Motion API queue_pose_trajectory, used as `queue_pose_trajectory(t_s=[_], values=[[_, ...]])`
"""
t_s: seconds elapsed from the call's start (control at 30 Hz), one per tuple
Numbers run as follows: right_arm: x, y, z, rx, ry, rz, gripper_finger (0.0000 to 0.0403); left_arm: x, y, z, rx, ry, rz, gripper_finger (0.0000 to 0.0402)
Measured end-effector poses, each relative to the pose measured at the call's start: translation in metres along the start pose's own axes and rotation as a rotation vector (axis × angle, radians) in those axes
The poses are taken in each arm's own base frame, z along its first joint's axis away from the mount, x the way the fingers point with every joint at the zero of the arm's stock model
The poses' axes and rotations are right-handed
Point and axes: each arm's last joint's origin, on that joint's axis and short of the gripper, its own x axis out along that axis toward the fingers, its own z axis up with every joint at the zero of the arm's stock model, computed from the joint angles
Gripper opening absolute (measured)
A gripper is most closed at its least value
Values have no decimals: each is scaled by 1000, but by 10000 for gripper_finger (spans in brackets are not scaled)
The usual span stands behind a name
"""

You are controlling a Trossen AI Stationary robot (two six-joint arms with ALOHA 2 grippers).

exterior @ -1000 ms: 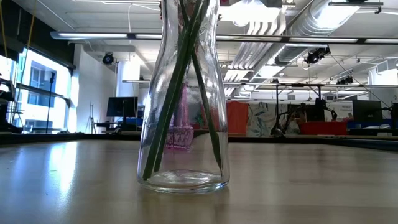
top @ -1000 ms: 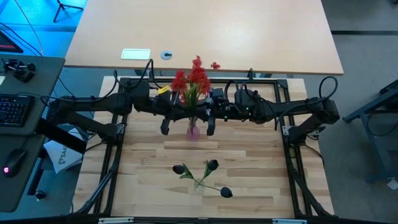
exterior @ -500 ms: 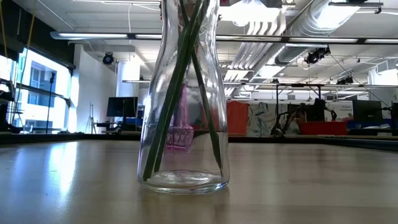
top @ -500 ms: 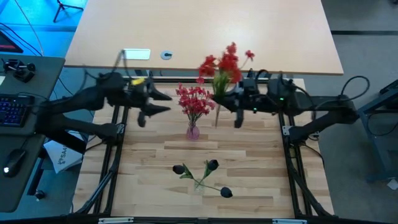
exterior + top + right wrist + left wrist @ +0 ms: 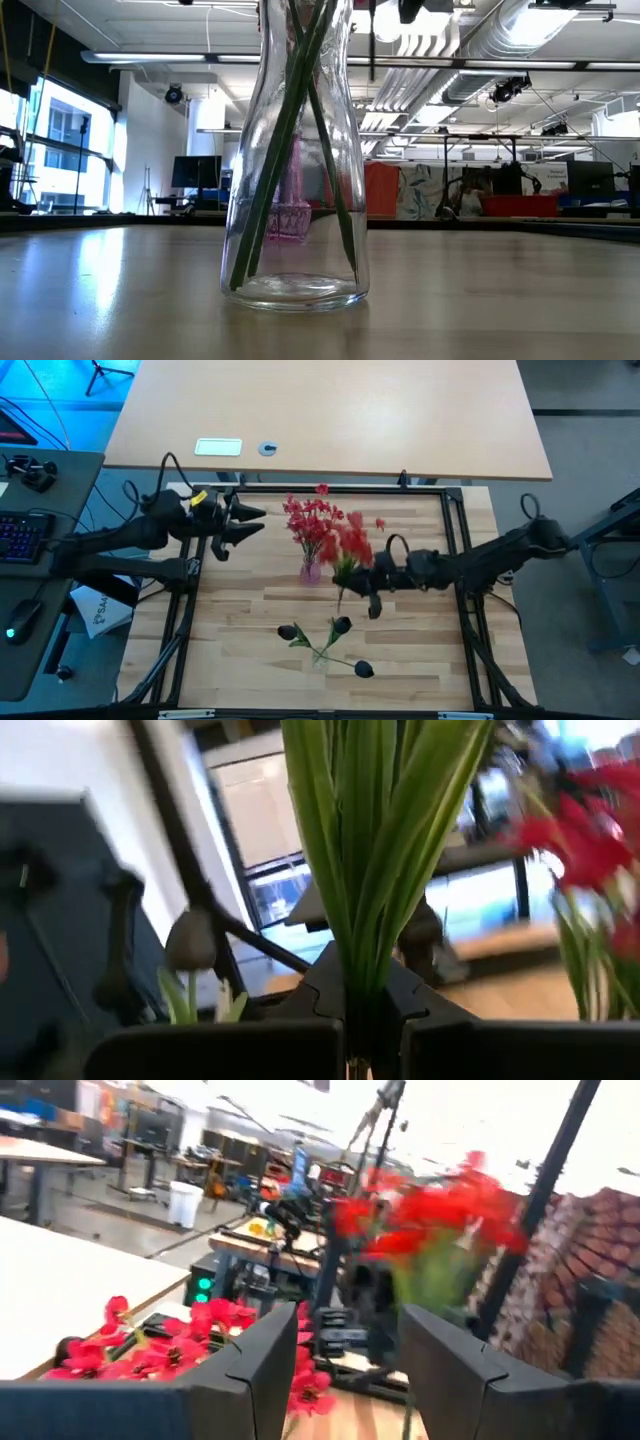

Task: Sort flowers into vase by color
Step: Put the red flowers into the pink vase

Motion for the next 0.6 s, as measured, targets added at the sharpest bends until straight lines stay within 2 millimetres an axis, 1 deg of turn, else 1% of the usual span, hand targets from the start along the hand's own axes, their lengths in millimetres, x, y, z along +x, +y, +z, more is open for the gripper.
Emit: queue_pose_trajectory(t_s=[0.1,0.13,0.23,0.37,0.43,0.53,0.6], values=[[12,0,-8,-271,30,84,1,0,2,0,-1,-28,46,160],[17,-1,-9,-322,55,107,1,0,3,1,-1,-34,62,160],[35,-9,-4,-379,82,136,1,1,4,1,-1,-43,85,160],[56,-16,8,-529,42,109,1,0,4,3,0,-63,82,160],[64,-22,15,-568,25,88,1,1,4,2,0,-59,83,160],[70,-33,24,-584,6,42,0,1,4,2,0,-53,85,160],[72,-39,25,-585,8,27,0,1,4,1,0,-48,86,160]])
